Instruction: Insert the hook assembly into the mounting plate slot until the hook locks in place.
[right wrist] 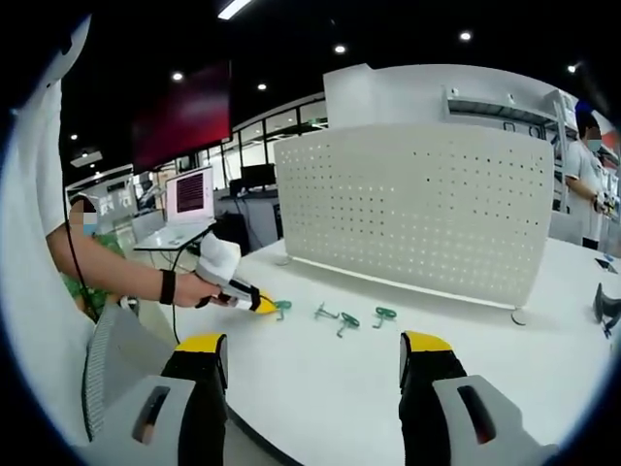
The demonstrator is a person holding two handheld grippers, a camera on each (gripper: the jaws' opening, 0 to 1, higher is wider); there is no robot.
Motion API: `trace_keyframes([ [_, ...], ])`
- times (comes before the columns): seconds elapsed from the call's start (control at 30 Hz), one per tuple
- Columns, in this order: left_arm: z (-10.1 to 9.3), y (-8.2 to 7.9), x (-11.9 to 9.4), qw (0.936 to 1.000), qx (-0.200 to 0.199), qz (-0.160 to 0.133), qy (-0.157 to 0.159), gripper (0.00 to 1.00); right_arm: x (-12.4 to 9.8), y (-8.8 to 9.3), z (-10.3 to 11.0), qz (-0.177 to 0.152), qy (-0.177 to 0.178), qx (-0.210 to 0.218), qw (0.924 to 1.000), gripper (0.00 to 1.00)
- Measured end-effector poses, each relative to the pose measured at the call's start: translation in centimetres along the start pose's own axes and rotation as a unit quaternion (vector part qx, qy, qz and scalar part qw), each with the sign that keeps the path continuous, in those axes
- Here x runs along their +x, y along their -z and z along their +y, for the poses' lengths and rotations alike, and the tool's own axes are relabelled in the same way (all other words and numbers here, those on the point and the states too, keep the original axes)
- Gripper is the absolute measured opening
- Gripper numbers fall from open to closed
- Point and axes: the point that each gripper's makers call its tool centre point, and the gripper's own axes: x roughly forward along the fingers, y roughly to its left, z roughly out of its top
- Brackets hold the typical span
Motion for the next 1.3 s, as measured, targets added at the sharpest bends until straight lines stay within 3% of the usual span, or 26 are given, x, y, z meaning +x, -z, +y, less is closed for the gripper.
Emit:
trace_keyframes([
  [0.2, -1.1, -0.4, -0.6, 0.9998, 0.002, -0.005, 0.021, 0.02, 0.1, -0.1, 0.3, -0.001, -0.004, -0.001, 1.0000, 0.73],
  [0.73, -2.2, -1.4, -2.6, 0.9996, 0.000, -0.019, 0.019, 0.02, 0.0, -0.5, 0.8, -0.010, -0.011, -0.001, 0.9999, 0.72],
  [1.3, -3.9, -4.0, -5.7, 0.9974, -0.050, -0.039, 0.032, 0.01, 0.1, -1.0, 1.8, -0.022, -0.027, -0.003, 0.9994, 0.70],
])
